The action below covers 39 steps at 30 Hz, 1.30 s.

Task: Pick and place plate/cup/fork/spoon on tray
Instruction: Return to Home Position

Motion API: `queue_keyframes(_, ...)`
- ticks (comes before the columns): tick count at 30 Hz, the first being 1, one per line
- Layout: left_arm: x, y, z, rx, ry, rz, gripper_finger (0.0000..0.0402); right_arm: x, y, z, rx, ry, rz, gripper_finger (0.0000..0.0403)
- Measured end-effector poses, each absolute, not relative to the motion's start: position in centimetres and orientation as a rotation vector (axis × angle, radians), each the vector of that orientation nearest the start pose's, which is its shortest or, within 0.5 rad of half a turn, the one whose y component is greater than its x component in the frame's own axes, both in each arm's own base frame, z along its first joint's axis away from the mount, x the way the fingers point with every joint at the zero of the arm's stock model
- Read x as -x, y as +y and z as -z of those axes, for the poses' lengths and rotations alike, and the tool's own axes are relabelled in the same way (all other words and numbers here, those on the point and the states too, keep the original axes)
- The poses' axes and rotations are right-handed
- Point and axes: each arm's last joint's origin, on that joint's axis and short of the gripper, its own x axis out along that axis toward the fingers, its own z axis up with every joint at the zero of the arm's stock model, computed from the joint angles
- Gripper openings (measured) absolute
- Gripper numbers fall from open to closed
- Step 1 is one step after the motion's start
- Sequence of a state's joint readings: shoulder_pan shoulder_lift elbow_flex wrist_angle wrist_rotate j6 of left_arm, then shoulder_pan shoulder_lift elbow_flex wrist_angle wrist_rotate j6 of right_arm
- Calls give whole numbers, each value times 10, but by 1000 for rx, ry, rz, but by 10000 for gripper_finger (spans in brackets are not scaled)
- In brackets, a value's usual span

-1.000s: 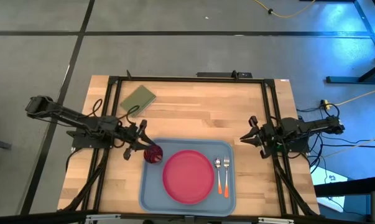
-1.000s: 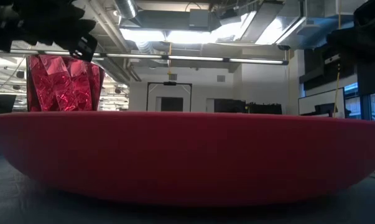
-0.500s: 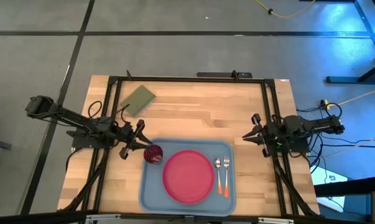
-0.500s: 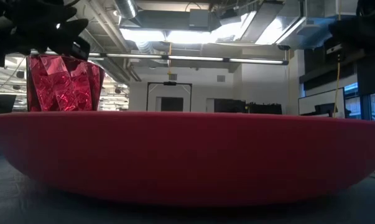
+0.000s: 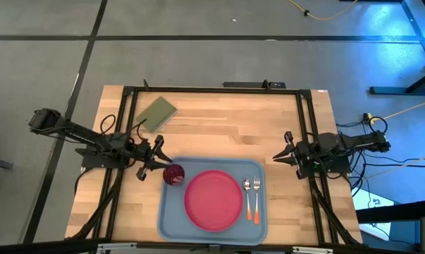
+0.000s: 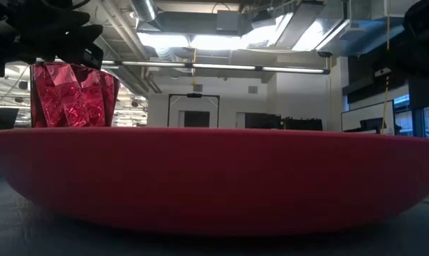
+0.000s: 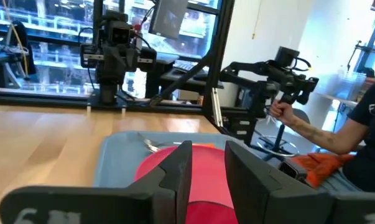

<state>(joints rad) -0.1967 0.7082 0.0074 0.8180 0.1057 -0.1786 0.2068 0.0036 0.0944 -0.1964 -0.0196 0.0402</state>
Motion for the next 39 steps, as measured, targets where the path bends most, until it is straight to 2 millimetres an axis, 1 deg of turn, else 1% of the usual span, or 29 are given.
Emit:
queue_keyframes(6, -138, -31, -170, 183, -47, 314, 88, -88, 19, -171, -30, 162, -218, 45)
queue_keyframes(8, -138, -31, -170, 183, -47, 305, 88, -87, 18, -171, -25, 180, -191, 45)
queue_keyframes(12, -139, -30, -170, 184, -48, 292, 88, -85, 17, -182, -25, 150, -171, 45)
queue_keyframes(15, -139, -30, -170, 183, -46, 291, 88, -84, 17, -185, -27, 140, -171, 45)
queue_keyframes(21, -139, -30, -170, 178, -46, 290, 88, -84, 17, -186, -136, 150, -163, 45)
queue_keyframes(39, -139, -30, -170, 176, -46, 289, 88, -84, 17, -186, -134, 149, -163, 45)
